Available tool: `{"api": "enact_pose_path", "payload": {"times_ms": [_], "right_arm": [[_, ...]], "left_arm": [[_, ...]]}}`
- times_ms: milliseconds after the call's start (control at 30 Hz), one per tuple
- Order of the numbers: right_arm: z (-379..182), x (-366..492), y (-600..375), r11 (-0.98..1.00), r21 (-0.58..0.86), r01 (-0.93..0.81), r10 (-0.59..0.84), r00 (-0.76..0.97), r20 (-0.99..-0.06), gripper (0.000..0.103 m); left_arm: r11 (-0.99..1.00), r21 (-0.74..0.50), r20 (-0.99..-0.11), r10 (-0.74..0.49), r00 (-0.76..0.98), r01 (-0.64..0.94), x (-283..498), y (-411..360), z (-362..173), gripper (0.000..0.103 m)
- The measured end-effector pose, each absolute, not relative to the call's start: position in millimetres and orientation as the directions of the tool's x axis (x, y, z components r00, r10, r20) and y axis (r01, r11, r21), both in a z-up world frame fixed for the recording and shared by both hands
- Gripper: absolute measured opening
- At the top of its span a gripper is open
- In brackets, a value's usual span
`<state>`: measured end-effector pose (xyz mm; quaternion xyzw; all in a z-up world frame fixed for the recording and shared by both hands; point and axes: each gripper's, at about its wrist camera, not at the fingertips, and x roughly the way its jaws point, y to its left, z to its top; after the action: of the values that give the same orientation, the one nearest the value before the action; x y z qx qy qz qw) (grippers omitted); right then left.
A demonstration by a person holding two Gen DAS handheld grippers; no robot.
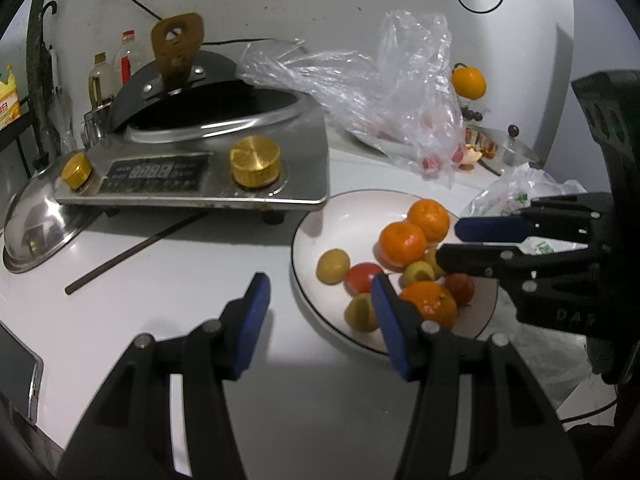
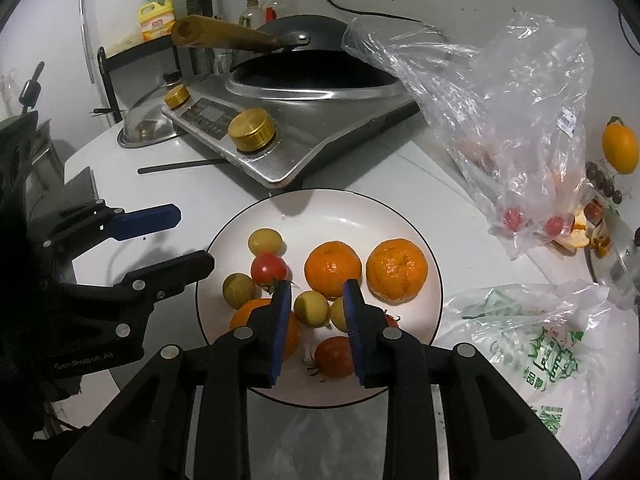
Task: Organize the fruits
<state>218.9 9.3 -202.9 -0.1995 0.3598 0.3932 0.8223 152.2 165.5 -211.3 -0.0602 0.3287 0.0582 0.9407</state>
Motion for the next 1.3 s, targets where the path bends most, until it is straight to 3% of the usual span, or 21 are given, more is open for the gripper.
{"api": "enact_pose_path", "payload": {"times_ms": [567, 700, 833, 967, 1100, 1200, 1300], "right_arm": [[-184.8, 197.6, -24.4, 0.653, -0.065, -0.754, 0.495, 0.491, -0.717, 0.032], [-177.9, 189.7, -37.2, 0.671, -0.066, -0.738, 0.494, 0.511, -0.703, 0.033], [-168.6, 179.3, -49.1, 0.684, -0.069, -0.726, 0.496, 0.533, -0.685, 0.034], [-160.5, 169.5, -60.9, 0.700, -0.069, -0.711, 0.498, 0.555, -0.666, 0.049], [-151.6, 157.0, -73.2, 0.709, -0.075, -0.701, 0.502, 0.576, -0.645, 0.049], [-145.6, 147.5, -82.0, 0.716, -0.078, -0.693, 0.505, 0.592, -0.628, 0.049], [-138.1, 136.0, -90.6, 0.723, -0.082, -0.686, 0.509, 0.609, -0.608, 0.049]], "left_arm": [[0.989, -0.064, -0.594, 0.068, 0.801, -0.132, 133.3, 136.1, -188.4, 0.056], [0.990, -0.070, -0.575, 0.061, 0.816, -0.123, 123.9, 127.0, -180.1, 0.071], [0.992, -0.066, -0.561, 0.054, 0.826, -0.110, 114.8, 116.0, -171.4, 0.071], [0.994, -0.051, -0.546, 0.054, 0.836, -0.097, 104.3, 104.4, -162.5, 0.071], [0.995, -0.037, -0.526, 0.060, 0.848, -0.093, 93.6, 96.8, -151.3, 0.072], [0.995, -0.030, -0.505, 0.063, 0.861, -0.091, 83.8, 91.2, -142.4, 0.084], [0.996, -0.025, -0.488, 0.061, 0.871, -0.083, 74.3, 84.2, -134.4, 0.084]]}}
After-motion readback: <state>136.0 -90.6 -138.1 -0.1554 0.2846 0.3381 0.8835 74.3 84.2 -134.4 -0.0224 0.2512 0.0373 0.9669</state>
